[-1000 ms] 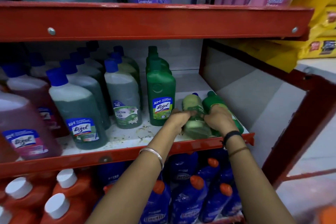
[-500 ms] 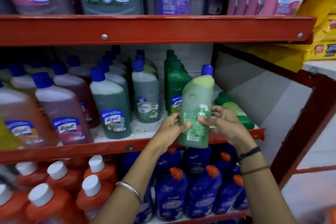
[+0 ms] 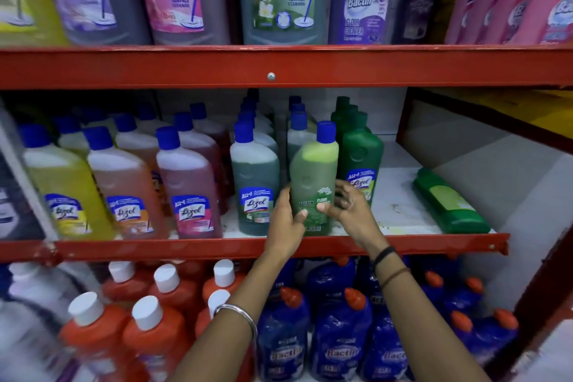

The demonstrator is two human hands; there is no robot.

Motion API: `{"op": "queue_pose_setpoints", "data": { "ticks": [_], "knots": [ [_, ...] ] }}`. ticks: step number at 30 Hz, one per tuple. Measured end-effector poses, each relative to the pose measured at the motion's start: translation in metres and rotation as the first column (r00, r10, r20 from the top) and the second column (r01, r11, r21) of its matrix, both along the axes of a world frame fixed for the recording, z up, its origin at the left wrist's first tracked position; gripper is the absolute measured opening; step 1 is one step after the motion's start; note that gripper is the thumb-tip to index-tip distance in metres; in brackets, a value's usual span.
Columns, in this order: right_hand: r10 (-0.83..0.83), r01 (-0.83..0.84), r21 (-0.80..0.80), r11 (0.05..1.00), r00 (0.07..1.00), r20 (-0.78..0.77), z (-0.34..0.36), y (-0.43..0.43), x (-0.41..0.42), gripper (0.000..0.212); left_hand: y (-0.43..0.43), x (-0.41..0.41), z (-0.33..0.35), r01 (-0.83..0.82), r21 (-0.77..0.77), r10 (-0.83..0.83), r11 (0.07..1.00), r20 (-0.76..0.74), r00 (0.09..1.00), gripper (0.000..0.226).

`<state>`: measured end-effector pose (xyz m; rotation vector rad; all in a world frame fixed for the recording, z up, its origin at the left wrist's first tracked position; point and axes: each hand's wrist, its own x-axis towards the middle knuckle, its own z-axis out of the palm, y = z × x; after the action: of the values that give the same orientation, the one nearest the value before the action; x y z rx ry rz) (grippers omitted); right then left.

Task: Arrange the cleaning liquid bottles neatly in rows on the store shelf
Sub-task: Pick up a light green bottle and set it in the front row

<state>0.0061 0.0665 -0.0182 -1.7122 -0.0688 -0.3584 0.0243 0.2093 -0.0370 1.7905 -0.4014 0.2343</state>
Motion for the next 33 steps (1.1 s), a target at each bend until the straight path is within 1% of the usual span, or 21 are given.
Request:
{"op": "queue_pose_setpoints", "data": {
  "ticks": [3,5,6,8,10,11,13,15,17,19,23,26,29,31,33],
  "knots": [
    [-0.053,0.054,-0.071,0.996,0.998,0.016,-0.005,-0.005,0.002,0.051,-0.001,0.002,-0.006,-0.002,0.028,0.002,1.000,0.013,1.000,0.057],
    [-0.087,0.086,-0.065,0.994,0.996,-0.020,-0.005,-0.010,0.002,0.053,-0.001,-0.004,-0.008,-0.033,0.021,0.031,0.999,0.055,0.998,0.050],
    [-0.075,0.074,-0.047,0.996,0.997,-0.032,-0.005,-0.011,0.000,0.050,-0.001,-0.008,-0.009,-0.063,0.015,0.062,0.998,0.089,0.994,0.045],
    [0.016,-0.016,-0.012,1.000,0.999,-0.044,-0.002,-0.007,-0.005,0.046,0.000,-0.015,-0.010,-0.138,0.009,0.135,0.990,0.158,0.978,0.036],
    [0.102,-0.102,0.001,0.995,0.993,-0.053,0.000,0.001,-0.005,0.055,0.000,-0.015,-0.009,-0.165,0.008,0.160,0.986,0.200,0.967,0.037],
    [0.109,-0.110,-0.005,0.994,0.993,-0.052,0.000,0.006,-0.005,0.062,0.000,-0.014,-0.010,-0.166,0.008,0.161,0.986,0.205,0.966,0.039],
    [-0.001,0.000,-0.088,0.996,1.000,-0.018,0.003,0.015,-0.001,0.070,0.003,-0.012,-0.010,-0.144,0.006,0.140,0.990,0.205,0.969,0.042],
    [-0.138,0.141,-0.136,0.981,0.990,0.034,0.004,0.021,0.002,0.069,0.008,-0.013,-0.010,-0.083,-0.003,0.082,0.997,0.200,0.976,0.046],
    [-0.185,0.192,-0.118,0.974,0.980,0.070,0.007,0.023,0.002,0.059,0.012,-0.015,-0.008,-0.009,-0.009,0.011,1.000,0.190,0.982,0.049],
    [-0.188,0.195,-0.091,0.977,0.979,0.080,0.007,0.021,0.003,0.057,0.014,-0.015,-0.005,0.034,0.003,-0.034,0.999,0.191,0.981,0.048],
    [-0.092,0.093,-0.009,0.996,0.994,0.060,0.007,0.015,0.004,0.046,0.013,-0.011,-0.001,0.054,0.051,-0.062,0.997,0.166,0.984,0.045],
    [0.012,-0.012,0.005,1.000,0.999,0.040,0.003,0.010,0.008,0.040,0.006,-0.007,-0.002,0.038,0.093,-0.045,0.995,0.069,0.997,0.048],
    [0.099,-0.100,0.055,0.993,0.995,0.023,-0.001,0.004,0.011,0.039,0.001,-0.003,-0.001,0.024,0.043,-0.026,0.999,0.028,0.999,0.050],
    [0.139,-0.139,0.041,0.989,0.990,0.000,-0.002,-0.003,0.013,0.042,0.000,0.000,-0.005,0.032,0.014,-0.032,0.999,0.032,0.999,0.053],
    [0.158,-0.158,-0.019,0.987,0.987,-0.013,-0.001,-0.010,0.015,0.044,0.000,0.000,-0.009,0.018,0.015,-0.019,1.000,0.044,0.999,0.056]
  ]
}}
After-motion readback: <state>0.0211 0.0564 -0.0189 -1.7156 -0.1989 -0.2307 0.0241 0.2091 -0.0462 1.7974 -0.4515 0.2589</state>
